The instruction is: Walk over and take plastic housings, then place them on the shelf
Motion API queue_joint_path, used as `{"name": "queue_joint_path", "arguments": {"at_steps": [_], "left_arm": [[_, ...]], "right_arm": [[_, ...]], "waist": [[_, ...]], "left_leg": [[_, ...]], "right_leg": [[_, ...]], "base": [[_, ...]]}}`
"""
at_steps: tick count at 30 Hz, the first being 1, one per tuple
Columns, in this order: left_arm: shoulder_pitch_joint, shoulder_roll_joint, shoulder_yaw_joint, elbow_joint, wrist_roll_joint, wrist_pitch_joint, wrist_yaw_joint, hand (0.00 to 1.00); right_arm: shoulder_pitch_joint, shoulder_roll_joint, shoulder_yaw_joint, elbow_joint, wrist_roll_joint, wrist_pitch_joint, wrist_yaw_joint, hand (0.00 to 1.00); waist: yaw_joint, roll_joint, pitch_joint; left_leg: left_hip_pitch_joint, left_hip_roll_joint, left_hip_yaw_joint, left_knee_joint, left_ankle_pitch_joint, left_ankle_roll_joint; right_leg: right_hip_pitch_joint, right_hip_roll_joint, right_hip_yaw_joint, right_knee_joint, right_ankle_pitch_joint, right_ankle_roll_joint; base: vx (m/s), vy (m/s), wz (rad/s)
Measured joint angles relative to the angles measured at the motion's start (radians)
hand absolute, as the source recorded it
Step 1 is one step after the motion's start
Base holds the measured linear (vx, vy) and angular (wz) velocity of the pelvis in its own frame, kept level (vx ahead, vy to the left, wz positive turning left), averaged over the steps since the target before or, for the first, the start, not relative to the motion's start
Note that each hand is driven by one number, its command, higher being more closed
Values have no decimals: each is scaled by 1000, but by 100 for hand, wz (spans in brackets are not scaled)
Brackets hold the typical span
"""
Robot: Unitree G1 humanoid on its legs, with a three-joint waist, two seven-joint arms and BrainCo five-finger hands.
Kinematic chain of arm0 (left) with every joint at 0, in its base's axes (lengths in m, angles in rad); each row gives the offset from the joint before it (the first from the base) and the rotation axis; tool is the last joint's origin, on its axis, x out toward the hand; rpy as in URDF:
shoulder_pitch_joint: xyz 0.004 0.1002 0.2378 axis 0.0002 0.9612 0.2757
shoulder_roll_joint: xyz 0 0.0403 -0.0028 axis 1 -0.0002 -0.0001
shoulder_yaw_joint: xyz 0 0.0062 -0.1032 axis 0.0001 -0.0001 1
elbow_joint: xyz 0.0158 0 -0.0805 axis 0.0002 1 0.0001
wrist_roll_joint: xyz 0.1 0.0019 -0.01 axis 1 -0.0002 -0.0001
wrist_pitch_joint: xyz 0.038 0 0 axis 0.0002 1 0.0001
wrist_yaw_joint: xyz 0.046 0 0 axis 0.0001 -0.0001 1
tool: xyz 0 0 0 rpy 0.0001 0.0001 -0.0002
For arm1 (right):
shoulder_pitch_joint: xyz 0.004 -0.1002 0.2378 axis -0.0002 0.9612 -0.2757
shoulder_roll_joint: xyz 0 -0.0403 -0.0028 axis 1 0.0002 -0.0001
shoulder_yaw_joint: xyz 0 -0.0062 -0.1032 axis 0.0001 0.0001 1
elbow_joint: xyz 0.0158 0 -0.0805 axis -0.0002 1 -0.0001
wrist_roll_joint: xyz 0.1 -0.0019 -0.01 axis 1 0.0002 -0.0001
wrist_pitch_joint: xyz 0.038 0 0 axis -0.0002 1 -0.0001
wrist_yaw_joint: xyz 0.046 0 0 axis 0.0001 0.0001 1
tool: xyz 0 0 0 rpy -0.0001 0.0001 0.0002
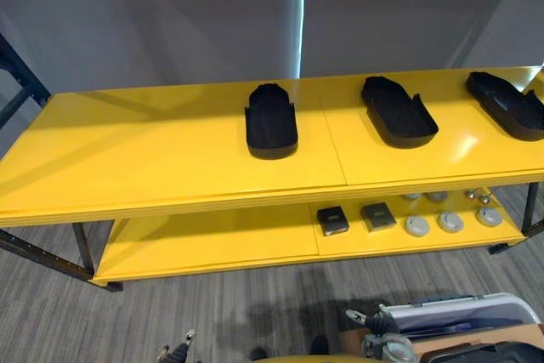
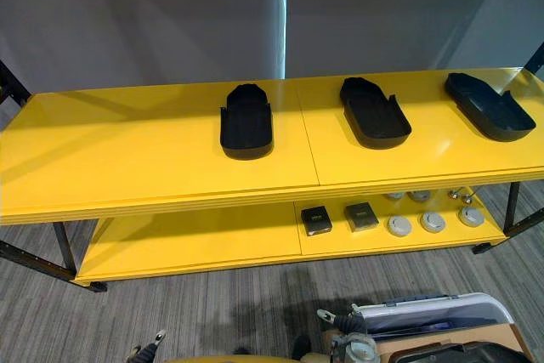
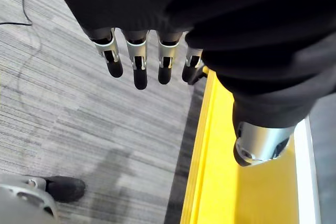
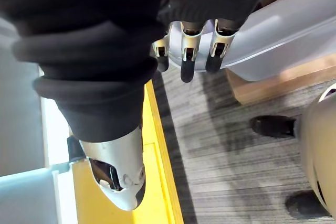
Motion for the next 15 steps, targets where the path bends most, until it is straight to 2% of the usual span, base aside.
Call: {"name": "queue_joint_path", "arguments": {"at_steps": [2,5,6,7,8,9,10,11,12,13,15], "left_arm": [[-6,6,-12,4,4,-1,-9,0],[-18,18,-30,1,12,-6,-8,0],[-18,19,-32,-1,16,-9,-9,0],[-20,22,-33,-8,18,-9,-7,0],[-28,19,-35,-22,18,-13,-4,0],[-29,17,-37,-23,18,-15,-2,0],[-34,13,-45,-23,17,-15,1,0],[-46,7,-63,-23,16,-16,5,0],[-57,6,-72,-23,16,-16,7,0],[-80,7,-87,-26,17,-17,10,0],[-115,18,-87,-32,18,-19,17,0]], "right_arm": [[-4,1,1,0,-1,-1,0,0],[-15,0,12,-16,-21,-1,0,0],[-16,0,17,-23,-28,-1,-1,0],[-23,-2,29,-41,-38,-1,-2,0],[-37,-9,49,-56,-42,-2,-3,0],[-46,-9,56,-56,-48,-2,-3,0],[-56,-10,58,-62,-67,-2,-3,0],[-49,-11,57,-90,-81,-2,-6,0],[-46,-11,57,-101,-84,-3,-9,0],[-41,-11,53,-123,-100,-3,-17,0],[-41,11,60,-154,-120,-1,-20,0]], "waist": [[-2,-3,13],[4,-3,44],[6,-5,45],[18,1,42],[33,-15,54],[32,-12,54],[29,5,57],[26,6,60],[26,20,55],[10,14,60],[8,-17,79]], "left_leg": [[7,12,12,42,-35,-16],[-49,60,27,242,-145,-29],[-60,65,20,279,-153,-26],[-94,67,-29,340,-156,-21],[-135,65,-97,394,-167,-26],[-147,63,-133,417,-175,-33],[-147,60,-188,440,-199,-57],[-140,60,-202,430,-227,-59],[-132,59,-197,415,-235,-50],[-121,55,-177,383,-249,-25],[-129,42,-129,384,-253,-16]], "right_leg": [[3,3,12,29,-29,2],[-25,19,57,109,-81,-6],[-36,23,73,118,-86,-12],[-59,28,116,140,-91,-18],[-92,33,165,164,-90,-16],[-104,35,180,175,-87,-10],[-118,45,205,198,-92,-1],[-146,52,225,232,-104,9],[-160,54,233,251,-108,13],[-194,53,245,279,-108,14],[-236,49,290,305,-103,21]], "base": [[45,-35,-15],[-29,-56,-37],[22,-54,-73],[75,-56,-106],[52,-46,-113],[28,-2,-109],[14,84,-81],[22,87,-68],[4,164,-45],[-8,134,-36],[-66,163,-71]]}}
